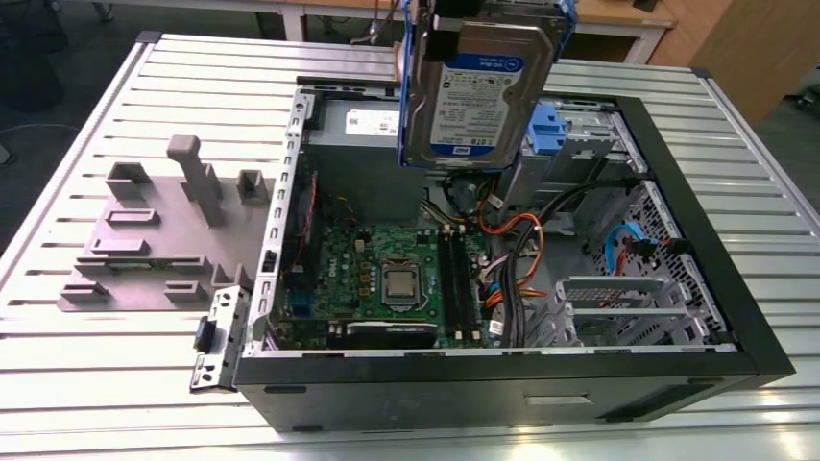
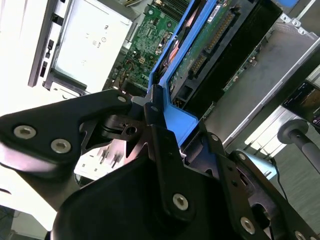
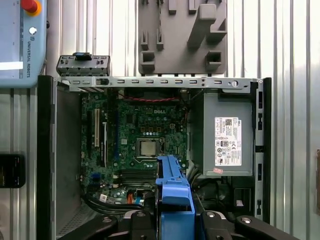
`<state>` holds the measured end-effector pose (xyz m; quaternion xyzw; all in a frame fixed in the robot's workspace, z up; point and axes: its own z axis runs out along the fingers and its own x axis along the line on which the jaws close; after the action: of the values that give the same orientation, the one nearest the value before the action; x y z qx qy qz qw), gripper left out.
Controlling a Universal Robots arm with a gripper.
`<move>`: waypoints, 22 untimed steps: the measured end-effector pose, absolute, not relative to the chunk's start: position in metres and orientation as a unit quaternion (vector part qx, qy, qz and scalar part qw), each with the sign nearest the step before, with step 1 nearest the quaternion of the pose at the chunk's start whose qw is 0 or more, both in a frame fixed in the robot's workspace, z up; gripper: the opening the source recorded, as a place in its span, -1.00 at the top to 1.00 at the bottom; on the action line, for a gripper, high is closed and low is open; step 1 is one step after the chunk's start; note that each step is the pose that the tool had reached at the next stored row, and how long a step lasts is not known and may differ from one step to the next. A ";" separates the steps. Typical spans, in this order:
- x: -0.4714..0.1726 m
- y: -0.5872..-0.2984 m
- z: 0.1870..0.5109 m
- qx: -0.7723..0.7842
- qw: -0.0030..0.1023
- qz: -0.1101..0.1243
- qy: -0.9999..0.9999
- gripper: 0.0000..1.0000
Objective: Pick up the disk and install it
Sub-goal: 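Insert the disk into the insertion slot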
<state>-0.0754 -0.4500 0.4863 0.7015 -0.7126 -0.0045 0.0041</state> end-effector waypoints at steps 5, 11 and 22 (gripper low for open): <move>-0.075 -0.454 0.486 0.702 0.004 -0.004 -0.713 0.27; -0.075 -0.458 0.486 0.701 0.004 -0.004 -0.713 0.27; -0.075 -0.459 0.486 0.702 0.004 -0.004 -0.713 0.27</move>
<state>-0.0754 -0.4587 0.4863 0.7015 -0.7126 -0.0044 0.0041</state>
